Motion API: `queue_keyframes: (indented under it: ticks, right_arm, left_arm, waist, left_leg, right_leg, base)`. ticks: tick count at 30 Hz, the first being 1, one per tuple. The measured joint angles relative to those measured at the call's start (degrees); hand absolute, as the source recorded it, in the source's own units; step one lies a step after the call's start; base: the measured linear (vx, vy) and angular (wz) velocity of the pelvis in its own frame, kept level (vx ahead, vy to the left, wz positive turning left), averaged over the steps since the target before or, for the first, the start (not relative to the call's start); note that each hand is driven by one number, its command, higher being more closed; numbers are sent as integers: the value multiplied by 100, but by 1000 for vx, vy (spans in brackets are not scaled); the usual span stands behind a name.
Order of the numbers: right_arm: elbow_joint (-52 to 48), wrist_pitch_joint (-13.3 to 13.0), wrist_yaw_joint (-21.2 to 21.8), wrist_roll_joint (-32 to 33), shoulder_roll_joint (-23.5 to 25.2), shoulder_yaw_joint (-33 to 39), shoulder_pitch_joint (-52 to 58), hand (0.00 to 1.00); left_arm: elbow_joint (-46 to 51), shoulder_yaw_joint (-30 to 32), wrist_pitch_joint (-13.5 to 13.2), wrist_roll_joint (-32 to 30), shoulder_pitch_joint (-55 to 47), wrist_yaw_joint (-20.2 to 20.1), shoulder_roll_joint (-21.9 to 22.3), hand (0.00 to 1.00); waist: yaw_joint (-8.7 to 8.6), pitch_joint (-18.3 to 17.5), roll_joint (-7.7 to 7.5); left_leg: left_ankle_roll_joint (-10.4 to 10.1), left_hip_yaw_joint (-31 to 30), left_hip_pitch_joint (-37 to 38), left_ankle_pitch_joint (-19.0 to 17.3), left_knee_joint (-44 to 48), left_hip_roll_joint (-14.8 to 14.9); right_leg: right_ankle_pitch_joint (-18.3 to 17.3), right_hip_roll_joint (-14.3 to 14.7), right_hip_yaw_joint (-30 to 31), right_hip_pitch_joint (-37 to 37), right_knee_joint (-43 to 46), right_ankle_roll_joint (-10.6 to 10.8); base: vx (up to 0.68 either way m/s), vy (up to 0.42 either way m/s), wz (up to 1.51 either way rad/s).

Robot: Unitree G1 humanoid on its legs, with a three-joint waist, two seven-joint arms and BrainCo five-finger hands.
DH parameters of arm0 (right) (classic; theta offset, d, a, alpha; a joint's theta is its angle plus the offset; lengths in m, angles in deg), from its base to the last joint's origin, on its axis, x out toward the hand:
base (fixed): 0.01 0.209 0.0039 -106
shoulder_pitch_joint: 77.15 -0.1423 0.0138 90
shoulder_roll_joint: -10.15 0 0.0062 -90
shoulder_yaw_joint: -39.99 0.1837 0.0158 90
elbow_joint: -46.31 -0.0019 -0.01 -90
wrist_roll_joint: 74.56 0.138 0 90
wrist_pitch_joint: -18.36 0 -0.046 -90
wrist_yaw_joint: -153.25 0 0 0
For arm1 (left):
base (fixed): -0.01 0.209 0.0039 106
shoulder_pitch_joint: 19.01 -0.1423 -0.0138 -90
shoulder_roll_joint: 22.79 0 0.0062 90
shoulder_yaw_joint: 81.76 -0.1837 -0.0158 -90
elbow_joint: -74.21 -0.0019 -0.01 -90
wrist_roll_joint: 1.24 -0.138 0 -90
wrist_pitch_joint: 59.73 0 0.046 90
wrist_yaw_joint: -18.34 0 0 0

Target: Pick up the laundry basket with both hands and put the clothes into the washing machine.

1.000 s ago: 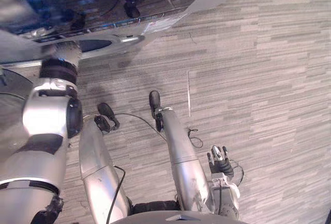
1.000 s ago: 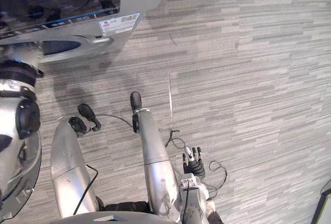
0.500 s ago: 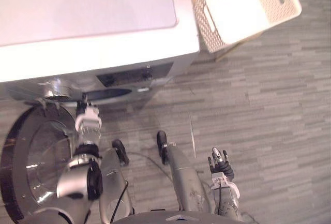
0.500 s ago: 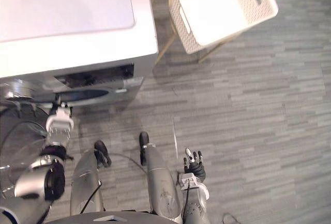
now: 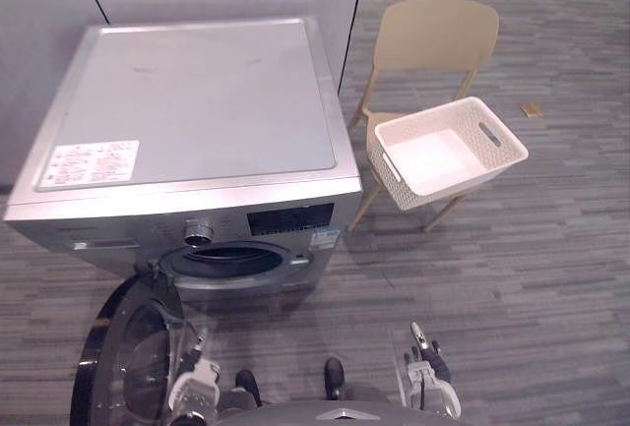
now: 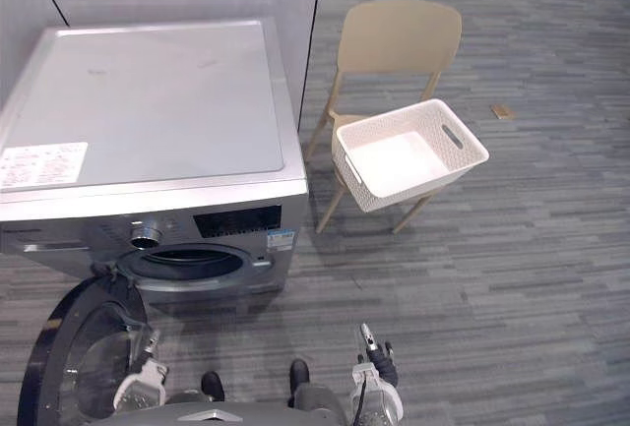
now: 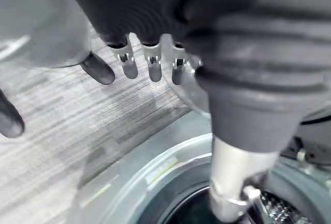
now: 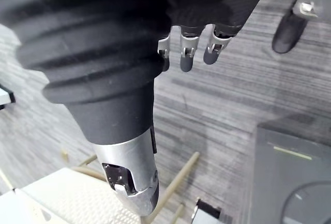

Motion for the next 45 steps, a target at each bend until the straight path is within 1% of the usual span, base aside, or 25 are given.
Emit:
queue_keyframes:
  ticks: [3, 4, 5, 6, 8, 10, 12, 14, 16, 20, 22, 24, 27, 28, 29, 30, 32, 35, 36, 37, 38, 42, 43, 44, 45]
  right_arm:
    - [555, 26, 10, -108, -5, 3, -177, 0]
    - [614, 33, 9, -165, -12, 4, -197, 0]
    - [768, 59, 42, -224, -38, 3, -262, 0]
    - [841, 73, 67, -224, -56, 2, -293, 0]
    - [1095, 120, 116, -309, -115, -3, -337, 0]
    - [1260, 144, 128, -451, -163, -15, -383, 0]
    - [1496, 199, 133, -513, -225, -17, -431, 0]
    - [1629, 236, 139, -672, -264, -30, -531, 0]
    - [1740, 251, 142, -673, -301, -62, -573, 0]
    - [1935, 255, 181, -747, -347, -169, -631, 0]
    - [1958, 255, 191, -895, -379, -311, -637, 0]
    - [1992, 253, 191, -896, -393, -360, -645, 0]
    - [2115, 239, 193, -898, -437, -510, -695, 0]
    - [2114, 234, 193, -897, -437, -514, -694, 0]
    - [2112, 221, 195, -894, -436, -511, -694, 0]
    - [2115, 210, 195, -889, -449, -494, -665, 0]
    - [2111, 184, 195, -880, -460, -366, -567, 0]
    - [2092, 154, 191, -863, -452, -278, -471, 0]
    - [2059, 140, 192, -864, -452, -278, -466, 0]
    - [2034, 138, 192, -864, -452, -278, -471, 0]
    - [1979, 138, 191, -865, -451, -281, -483, 0]
    - [1820, 155, 185, -867, -420, -355, -485, 0]
    - [1697, 183, 185, -867, -403, -418, -482, 0]
    - [1493, 204, 188, -874, -344, -466, -503, 0]
    - [1355, 212, 189, -878, -296, -470, -522, 0]
  left_arm:
    - [-144, -139, 83, -935, -49, -155, -11, 0]
    - [-163, -193, 97, -1064, -51, -155, -34, 0]
    - [-190, -383, 122, -1445, -50, -157, -88, 0]
    - [-204, -475, 125, -1585, -48, -158, -106, 0]
    - [-219, -814, 145, -2155, -76, -159, -190, 0]
    - [-228, -1001, 149, -2345, -111, -158, -251, 0]
    - [-304, -1265, 153, -2419, -114, -157, -349, 0]
    - [-334, -1419, 165, -2520, -107, -157, -432, 0]
    - [-345, -1534, 174, -2620, -110, -157, -513, 0]
    - [-404, -1676, 187, -2696, -125, -158, -624, 0]
    - [-432, -1756, 187, -2724, -130, -161, -659, 0]
    - [-433, -1796, 186, -2745, -135, -161, -672, 0]
    - [-439, -1875, 186, -2783, -147, -167, -708, 0]
    - [-446, -1911, 186, -2821, -154, -171, -708, 0]
    - [-453, -1928, 187, -2866, -152, -187, -714, 0]
    - [-454, -1957, 187, -2905, -151, -231, -710, 0]
    - [-451, -1965, 188, -2939, -153, -284, -699, 0]
    - [-426, -1964, 189, -2938, -130, -281, -689, 0]
    - [-426, -1955, 190, -2938, -106, -281, -668, 0]
    - [-425, -1947, 190, -2934, -85, -279, -657, 0]
    - [-423, -1945, 190, -2925, -50, -279, -644, 0]
    - [-328, -1847, 192, -2926, -42, -279, -607, 0]
    - [-316, -1826, 192, -2927, -18, -279, -589, 0]
    - [-312, -1730, 192, -2935, 39, -276, -554, 0]
    - [-310, -1721, 192, -2936, 73, -272, -543, 0]
  waist:
    - [24, -144, 44]
    - [28, -174, 43]
    - [21, -182, 32]
    - [16, -176, 24]
    - [18, -207, -30]
    - [7, -221, -48]
    - [-17, -250, -72]
    - [-20, -255, -81]
    - [-25, -255, -90]
    - [-34, -240, -109]
    - [-51, -236, -112]
    - [-46, -233, -110]
    - [-34, -195, -103]
    - [-34, -157, -80]
    - [-47, -122, -72]
    - [-59, -119, -24]
    - [-77, -116, 6]
    - [-73, -94, -6]
    - [-70, -97, -6]
    - [-62, -109, -36]
    - [-44, -114, 9]
    - [-30, -31, -84]
    - [-20, 5, -104]
    - [-3, 91, -174]
    - [3, 99, -139]
  left_leg:
    - [16, -51, 236, 292, -489, -92]
    - [22, -60, 242, 317, -535, -104]
    - [42, -115, 260, 365, -585, -144]
    - [51, -141, 291, 395, -623, -164]
    - [72, -198, 370, 437, -684, -207]
    - [83, -239, 417, 465, -741, -236]
    - [88, -313, 421, 469, -741, -284]
    - [107, -328, 426, 481, -740, -316]
    - [143, -371, 477, 505, -740, -356]
    - [146, -525, 714, 507, -740, -378]
    - [150, -590, 768, 510, -720, -374]
    - [150, -600, 799, 511, -700, -364]
    - [77, -546, 767, 309, -402, -300]
    - [83, -524, 673, 173, -161, -254]
    - [94, -534, 472, -55, 241, -164]
    - [91, -566, 312, -219, 586, -95]
    - [95, -611, 205, -336, 800, -52]
    - [107, -723, 48, -399, 902, -102]
    - [126, -943, -2, -416, 878, -223]
    - [131, -1025, -34, -417, 848, -276]
    - [139, -1022, -47, -412, 751, -321]
    - [224, -771, 158, -368, 466, -411]
    - [249, -714, 257, -412, 455, -417]
    - [215, -577, 324, -469, 497, -406]
    - [235, -500, 334, -505, 529, -401]
  right_leg:
    - [231, 16, -30, 223, -396, 10]
    - [270, 17, -32, 243, -453, 12]
    - [351, 9, -57, 319, -579, 15]
    - [374, 4, -72, 364, -622, 20]
    - [412, -17, -114, 496, -747, 36]
    - [416, -19, -140, 533, -767, 43]
    - [432, -58, -176, 583, -812, 68]
    - [449, -78, -172, 596, -822, 82]
    - [462, -99, -179, 669, -837, 92]
    - [460, -111, -262, 957, -872, 91]
    - [453, -111, -310, 1036, -861, 82]
    - [413, -110, -304, 1061, -829, 57]
    - [332, -98, -194, 1053, -714, 68]
    - [329, -85, -138, 1044, -696, 65]
    - [328, -57, -86, 1029, -682, 65]
    - [328, -12, -38, 1015, -670, 66]
    - [326, 8, 19, 1007, -669, 68]
    - [307, 11, 145, 910, -656, 94]
    - [307, 4, 229, 800, -633, 96]
    - [307, 0, 291, 741, -620, 98]
    - [307, 4, 402, 652, -611, 99]
    - [300, -82, 555, 568, -468, 179]
    - [176, -91, 630, 547, -315, 188]
    - [67, -83, 681, 379, 19, 256]
    - [-16, -81, 728, 276, 275, 267]
  base:
    - [-45, 8, 5]
    - [-49, 24, 8]
    - [-45, 28, 11]
    - [-42, 28, 19]
    - [-35, 25, 14]
    - [-40, 20, 12]
    - [-23, 28, 13]
    - [-3, 16, 1]
    - [4, 23, 4]
    - [3, 9, 9]
    - [-47, 5, 11]
    - [-70, 10, 2]
    - [-88, 20, -15]
    - [-57, 5, -19]
    - [-84, 0, -18]
    - [-76, -1, -10]
    - [-40, 25, -5]
    - [-23, 50, -7]
    - [6, 60, -14]
    - [22, 62, -21]
    - [23, 43, -22]
    - [82, 42, -30]
    - [118, 34, -39]
    - [116, 35, -42]
    - [109, 24, -53]
